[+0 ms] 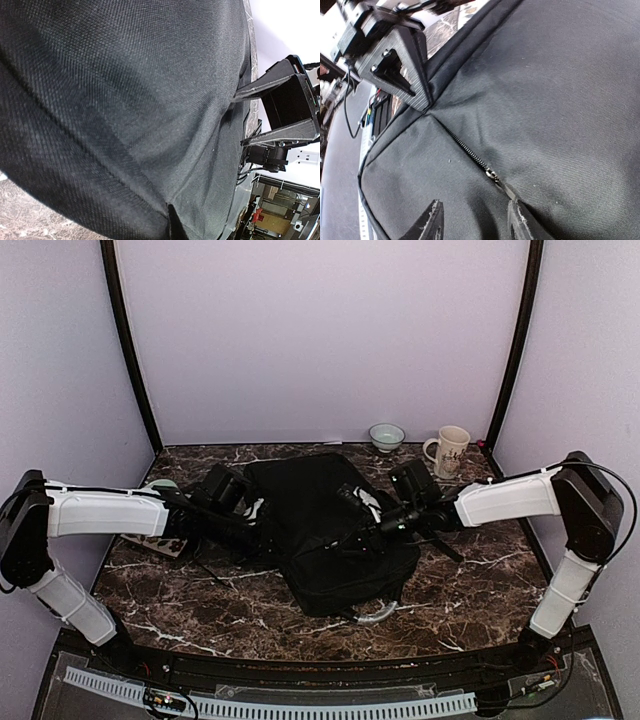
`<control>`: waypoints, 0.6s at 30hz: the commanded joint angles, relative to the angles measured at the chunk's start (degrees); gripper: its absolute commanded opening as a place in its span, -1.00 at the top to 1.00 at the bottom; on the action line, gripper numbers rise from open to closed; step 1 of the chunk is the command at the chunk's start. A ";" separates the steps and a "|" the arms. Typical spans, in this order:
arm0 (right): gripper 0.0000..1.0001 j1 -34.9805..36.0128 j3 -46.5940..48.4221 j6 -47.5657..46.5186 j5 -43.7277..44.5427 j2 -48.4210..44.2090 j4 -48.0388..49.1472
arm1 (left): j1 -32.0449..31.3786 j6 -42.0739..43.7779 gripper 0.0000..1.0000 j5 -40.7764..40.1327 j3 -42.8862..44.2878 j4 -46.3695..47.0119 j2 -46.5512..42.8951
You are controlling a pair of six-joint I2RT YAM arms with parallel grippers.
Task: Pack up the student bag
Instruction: Pick up the second largest pocket of the bag from the student bag.
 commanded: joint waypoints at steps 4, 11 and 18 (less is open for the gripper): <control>0.06 -1.32 -0.54 3.97 2.20 -0.60 4.12 | -0.26 2.68 1.00 2.93 3.51 3.25 -0.04; -0.04 -4.58 -1.60 9.40 0.42 -1.15 3.66 | -0.26 2.67 1.00 3.04 3.34 3.38 -0.05; -0.18 -5.26 2.06 13.52 -1.31 2.90 1.13 | -0.26 3.29 1.00 3.55 3.88 3.19 0.53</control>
